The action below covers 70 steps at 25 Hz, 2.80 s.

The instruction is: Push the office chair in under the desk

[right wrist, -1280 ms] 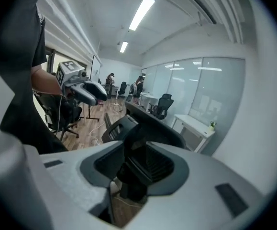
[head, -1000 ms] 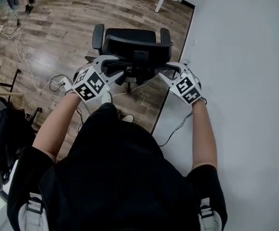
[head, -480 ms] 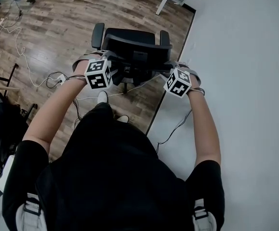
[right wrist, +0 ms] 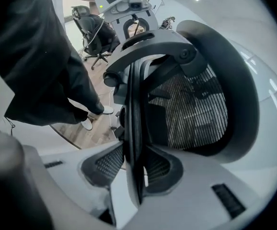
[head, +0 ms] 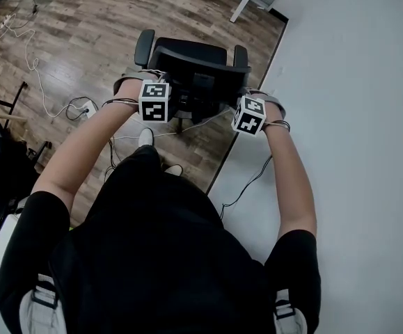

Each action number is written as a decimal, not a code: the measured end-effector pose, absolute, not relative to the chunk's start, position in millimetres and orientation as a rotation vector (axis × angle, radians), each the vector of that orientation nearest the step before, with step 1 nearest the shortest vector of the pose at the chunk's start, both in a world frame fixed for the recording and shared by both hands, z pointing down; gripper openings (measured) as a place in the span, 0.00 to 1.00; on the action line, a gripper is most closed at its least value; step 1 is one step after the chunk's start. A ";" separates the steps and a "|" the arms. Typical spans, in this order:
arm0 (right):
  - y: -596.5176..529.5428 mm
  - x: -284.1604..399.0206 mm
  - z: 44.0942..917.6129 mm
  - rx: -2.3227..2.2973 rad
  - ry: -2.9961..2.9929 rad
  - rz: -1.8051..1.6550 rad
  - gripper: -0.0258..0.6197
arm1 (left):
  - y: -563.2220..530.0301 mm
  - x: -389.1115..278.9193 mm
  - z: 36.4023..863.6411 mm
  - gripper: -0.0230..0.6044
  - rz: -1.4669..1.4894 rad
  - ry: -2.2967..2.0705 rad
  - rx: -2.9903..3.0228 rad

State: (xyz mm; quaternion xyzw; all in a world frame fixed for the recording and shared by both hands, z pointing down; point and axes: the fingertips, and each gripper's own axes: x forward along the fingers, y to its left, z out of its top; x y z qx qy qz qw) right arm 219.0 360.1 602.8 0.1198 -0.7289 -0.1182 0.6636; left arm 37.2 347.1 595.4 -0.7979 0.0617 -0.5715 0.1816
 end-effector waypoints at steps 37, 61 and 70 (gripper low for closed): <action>233.1 188.0 597.5 0.337 -1.684 -0.232 0.21 | 193.5 9.1 592.6 0.20 -1.655 0.178 -2.228; 91.5 153.6 598.8 0.431 -1.650 -0.175 0.21 | 53.5 -21.8 594.8 0.21 -1.577 0.175 -2.251; 31.5 123.6 602.7 0.494 -1.635 -0.113 0.21 | -13.0 -50.6 598.6 0.21 -1.553 0.136 -2.244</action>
